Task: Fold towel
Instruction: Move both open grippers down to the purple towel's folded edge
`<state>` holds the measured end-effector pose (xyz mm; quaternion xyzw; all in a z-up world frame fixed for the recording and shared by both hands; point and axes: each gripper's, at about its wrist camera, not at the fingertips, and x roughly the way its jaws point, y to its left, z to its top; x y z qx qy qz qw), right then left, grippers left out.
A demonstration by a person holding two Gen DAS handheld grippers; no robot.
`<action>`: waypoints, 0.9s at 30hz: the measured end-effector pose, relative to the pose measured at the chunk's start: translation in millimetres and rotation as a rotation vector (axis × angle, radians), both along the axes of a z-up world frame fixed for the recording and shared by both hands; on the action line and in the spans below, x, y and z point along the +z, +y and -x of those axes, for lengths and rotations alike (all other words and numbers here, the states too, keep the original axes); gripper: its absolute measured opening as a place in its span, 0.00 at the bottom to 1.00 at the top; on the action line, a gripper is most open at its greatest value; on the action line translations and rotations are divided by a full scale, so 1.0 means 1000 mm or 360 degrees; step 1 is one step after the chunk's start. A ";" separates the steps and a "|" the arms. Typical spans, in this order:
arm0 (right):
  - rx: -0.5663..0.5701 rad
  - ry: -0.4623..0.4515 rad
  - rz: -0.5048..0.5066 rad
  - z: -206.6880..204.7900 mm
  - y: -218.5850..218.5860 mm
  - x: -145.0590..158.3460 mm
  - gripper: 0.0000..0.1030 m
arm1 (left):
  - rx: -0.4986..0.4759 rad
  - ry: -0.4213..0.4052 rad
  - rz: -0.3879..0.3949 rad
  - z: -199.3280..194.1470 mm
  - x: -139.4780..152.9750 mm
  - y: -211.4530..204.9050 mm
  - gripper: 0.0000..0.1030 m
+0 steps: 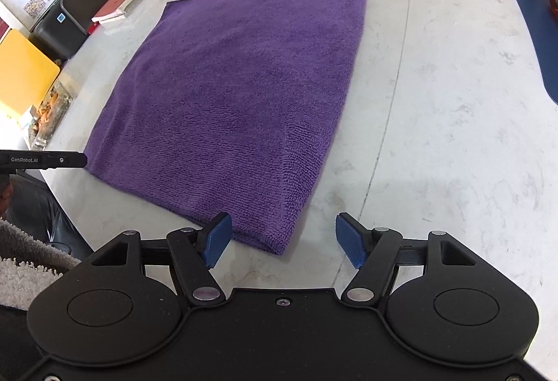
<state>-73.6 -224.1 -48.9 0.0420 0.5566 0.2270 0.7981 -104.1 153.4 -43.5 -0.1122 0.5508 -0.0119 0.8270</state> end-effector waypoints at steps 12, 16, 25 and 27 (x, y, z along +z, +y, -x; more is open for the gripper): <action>0.0036 -0.0011 0.0024 -0.004 0.009 0.001 0.67 | -0.0103 -0.0011 0.0024 -0.011 -0.002 -0.019 0.33; 0.0032 -0.0013 0.0026 -0.004 0.008 0.001 0.67 | -0.0125 -0.0023 0.0020 -0.014 -0.002 -0.021 0.23; 0.0006 -0.0015 0.0035 -0.003 0.008 0.001 0.67 | -0.0131 -0.0038 0.0087 -0.016 -0.005 -0.017 0.11; 0.0008 -0.0017 0.0042 -0.004 0.008 0.001 0.66 | -0.0134 -0.0038 0.0092 -0.017 -0.006 -0.017 0.11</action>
